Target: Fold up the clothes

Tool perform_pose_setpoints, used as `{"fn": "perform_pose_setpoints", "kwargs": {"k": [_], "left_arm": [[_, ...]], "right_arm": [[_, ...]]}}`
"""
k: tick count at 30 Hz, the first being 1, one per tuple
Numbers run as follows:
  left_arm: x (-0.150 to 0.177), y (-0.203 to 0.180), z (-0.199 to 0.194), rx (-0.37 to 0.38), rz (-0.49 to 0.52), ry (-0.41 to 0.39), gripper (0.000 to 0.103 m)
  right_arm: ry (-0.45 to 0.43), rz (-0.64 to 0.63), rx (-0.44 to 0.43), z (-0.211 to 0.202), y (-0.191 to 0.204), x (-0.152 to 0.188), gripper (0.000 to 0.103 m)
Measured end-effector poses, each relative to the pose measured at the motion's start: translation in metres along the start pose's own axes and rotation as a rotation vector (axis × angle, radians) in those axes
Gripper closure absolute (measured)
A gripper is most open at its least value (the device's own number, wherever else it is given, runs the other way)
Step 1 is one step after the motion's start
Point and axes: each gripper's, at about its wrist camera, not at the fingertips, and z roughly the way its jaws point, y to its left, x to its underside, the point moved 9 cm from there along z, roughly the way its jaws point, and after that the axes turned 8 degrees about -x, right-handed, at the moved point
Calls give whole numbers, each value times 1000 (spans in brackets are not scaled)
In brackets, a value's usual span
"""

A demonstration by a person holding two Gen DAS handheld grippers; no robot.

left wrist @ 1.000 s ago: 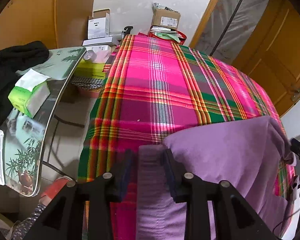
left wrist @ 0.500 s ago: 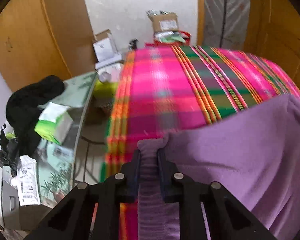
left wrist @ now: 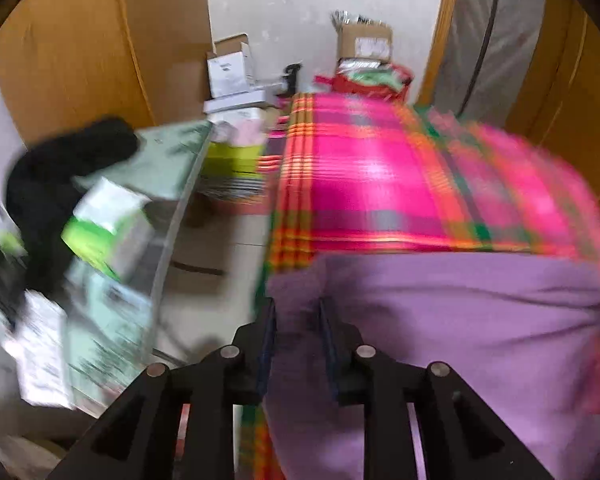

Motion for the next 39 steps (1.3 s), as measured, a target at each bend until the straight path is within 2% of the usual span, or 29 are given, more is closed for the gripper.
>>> {"fn": "perform_pose_setpoints", "kwargs": {"k": [1, 3, 6, 11, 17, 20, 25, 30, 34, 39], "left_arm": [[3, 2, -10, 42, -29, -5, 80], [19, 13, -42, 40, -35, -47, 80], [54, 22, -76, 57, -72, -62, 80], [125, 25, -117, 61, -139, -54, 80], [179, 13, -153, 78, -191, -88, 80], [195, 15, -158, 99, -243, -94, 79], [221, 22, -151, 153, -390, -83, 76], [242, 16, -132, 234, -442, -29, 75], [236, 19, -124, 268, -477, -43, 74], [227, 28, -115, 337, -569, -30, 74]], "right_arm": [[-3, 2, -2, -3, 2, 2, 79], [-10, 7, -11, -10, 6, 5, 79], [-29, 8, -42, -21, 19, 12, 78], [-41, -8, -91, -32, 47, 27, 77], [-36, 11, -136, -46, 68, 50, 77], [-33, 23, -145, -55, 73, 60, 77], [-30, 53, -137, -68, 72, 77, 77], [-34, 77, -122, -77, 67, 86, 77], [-34, 96, -117, -80, 62, 89, 77], [-27, 101, -115, -78, 61, 90, 77]]}}
